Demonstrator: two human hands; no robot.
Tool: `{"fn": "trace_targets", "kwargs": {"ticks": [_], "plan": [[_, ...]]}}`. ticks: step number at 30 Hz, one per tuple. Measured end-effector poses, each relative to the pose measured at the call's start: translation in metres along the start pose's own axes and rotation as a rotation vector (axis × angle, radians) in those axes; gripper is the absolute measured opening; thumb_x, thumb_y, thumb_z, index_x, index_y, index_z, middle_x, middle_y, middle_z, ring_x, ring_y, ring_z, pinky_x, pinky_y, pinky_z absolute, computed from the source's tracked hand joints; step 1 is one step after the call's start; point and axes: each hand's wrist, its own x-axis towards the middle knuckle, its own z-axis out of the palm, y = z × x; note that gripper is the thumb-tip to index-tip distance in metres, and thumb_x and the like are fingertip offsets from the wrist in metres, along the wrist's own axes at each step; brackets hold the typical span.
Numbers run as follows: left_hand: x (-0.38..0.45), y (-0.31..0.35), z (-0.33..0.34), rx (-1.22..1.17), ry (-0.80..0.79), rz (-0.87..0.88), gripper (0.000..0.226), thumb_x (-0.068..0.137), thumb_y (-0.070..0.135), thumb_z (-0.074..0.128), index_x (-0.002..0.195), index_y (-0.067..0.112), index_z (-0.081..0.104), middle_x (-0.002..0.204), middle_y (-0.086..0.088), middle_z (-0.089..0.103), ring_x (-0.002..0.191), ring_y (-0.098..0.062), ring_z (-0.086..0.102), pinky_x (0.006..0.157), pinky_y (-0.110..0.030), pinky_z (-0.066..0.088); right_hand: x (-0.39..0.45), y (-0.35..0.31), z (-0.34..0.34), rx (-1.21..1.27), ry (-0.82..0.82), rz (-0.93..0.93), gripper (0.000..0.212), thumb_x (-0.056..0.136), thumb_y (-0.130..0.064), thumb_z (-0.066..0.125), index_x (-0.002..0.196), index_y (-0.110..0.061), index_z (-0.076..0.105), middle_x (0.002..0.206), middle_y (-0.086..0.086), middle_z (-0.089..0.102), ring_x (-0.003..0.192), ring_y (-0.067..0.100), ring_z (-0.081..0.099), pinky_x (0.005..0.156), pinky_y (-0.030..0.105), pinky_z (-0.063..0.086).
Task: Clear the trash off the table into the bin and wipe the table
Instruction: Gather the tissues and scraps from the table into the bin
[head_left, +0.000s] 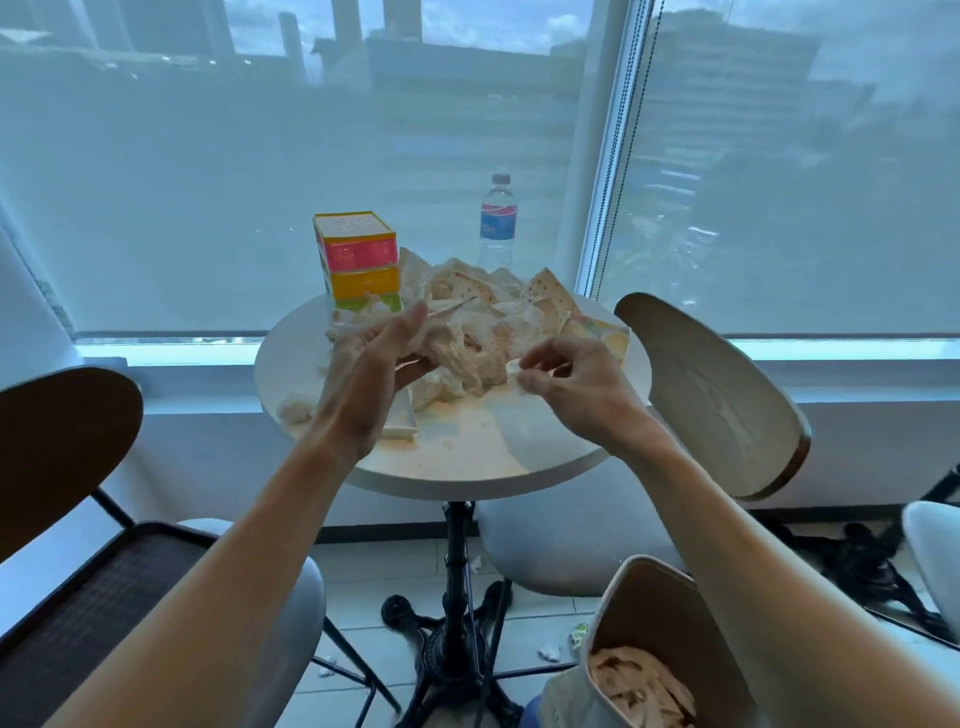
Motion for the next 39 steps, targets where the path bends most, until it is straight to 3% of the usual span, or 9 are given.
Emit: {"fn": "trace_targets", "kwargs": {"ticks": [2,7,12,22,27,34,39], "plan": [[-0.003,-0.003,0.015,-0.036,0.020,0.001,0.025,0.087,0.034,0.059,0.073,0.028,0.079,0.090,0.000,0.076,0.096,-0.019,0.071,0.086,-0.033,0.056,-0.005,0.010,-0.016,0.070,0.049,0.051,0.005,0.085,-0.021,0.072,0.089,-0.021,0.069,0.085,-0.002,0.065,0.078,0.009,0.060,0.071,0.023,0.050],[-0.008,-0.020,0.055,0.116,0.038,-0.034,0.016,0.090,0.006,0.063,0.091,0.016,0.075,0.091,0.004,0.076,0.092,-0.011,0.071,0.077,-0.019,0.056,-0.031,0.039,-0.058,0.248,0.127,0.189,0.008,0.083,-0.015,0.073,0.090,-0.016,0.069,0.077,0.003,0.063,0.069,0.011,0.057,0.067,0.023,0.047],[-0.022,-0.032,0.100,0.146,-0.079,-0.067,0.019,0.084,0.005,0.070,0.085,0.022,0.075,0.087,0.004,0.077,0.087,-0.011,0.073,0.081,-0.023,0.055,-0.061,0.083,-0.085,0.254,0.126,0.309,0.007,0.084,-0.011,0.070,0.090,-0.012,0.068,0.076,0.004,0.060,0.071,0.012,0.055,0.064,0.019,0.044],[-0.063,-0.076,0.172,0.205,-0.252,-0.112,0.018,0.082,-0.001,0.071,0.082,0.017,0.074,0.082,-0.003,0.076,0.078,-0.014,0.072,0.072,-0.018,0.053,-0.133,0.210,-0.074,0.065,-0.103,0.622,0.004,0.082,-0.011,0.064,0.081,-0.013,0.068,0.072,0.001,0.062,0.072,0.016,0.058,0.068,0.029,0.047],[-0.084,-0.123,0.188,0.276,-0.230,-0.220,0.018,0.082,-0.002,0.071,0.081,0.015,0.073,0.076,0.001,0.073,0.073,-0.008,0.069,0.070,-0.017,0.053,-0.155,0.239,-0.069,-0.020,-0.270,0.665,0.007,0.083,-0.014,0.067,0.078,-0.019,0.069,0.078,-0.003,0.066,0.078,0.013,0.061,0.076,0.030,0.051],[-0.119,-0.195,0.196,0.490,-0.168,-0.358,0.016,0.082,0.008,0.075,0.079,0.024,0.073,0.078,0.003,0.073,0.075,-0.008,0.068,0.066,-0.015,0.051,-0.152,0.248,-0.095,0.029,-0.274,0.634,0.007,0.087,-0.019,0.065,0.080,-0.020,0.067,0.078,-0.001,0.063,0.073,0.011,0.058,0.064,0.025,0.046],[-0.141,-0.233,0.196,0.742,-0.235,-0.445,0.012,0.083,0.017,0.073,0.092,0.025,0.075,0.093,0.003,0.074,0.086,-0.006,0.067,0.073,-0.017,0.052,-0.142,0.241,-0.105,0.037,-0.270,0.590,0.008,0.089,-0.013,0.062,0.088,-0.017,0.068,0.089,0.004,0.065,0.088,0.018,0.061,0.078,0.031,0.053]]}}
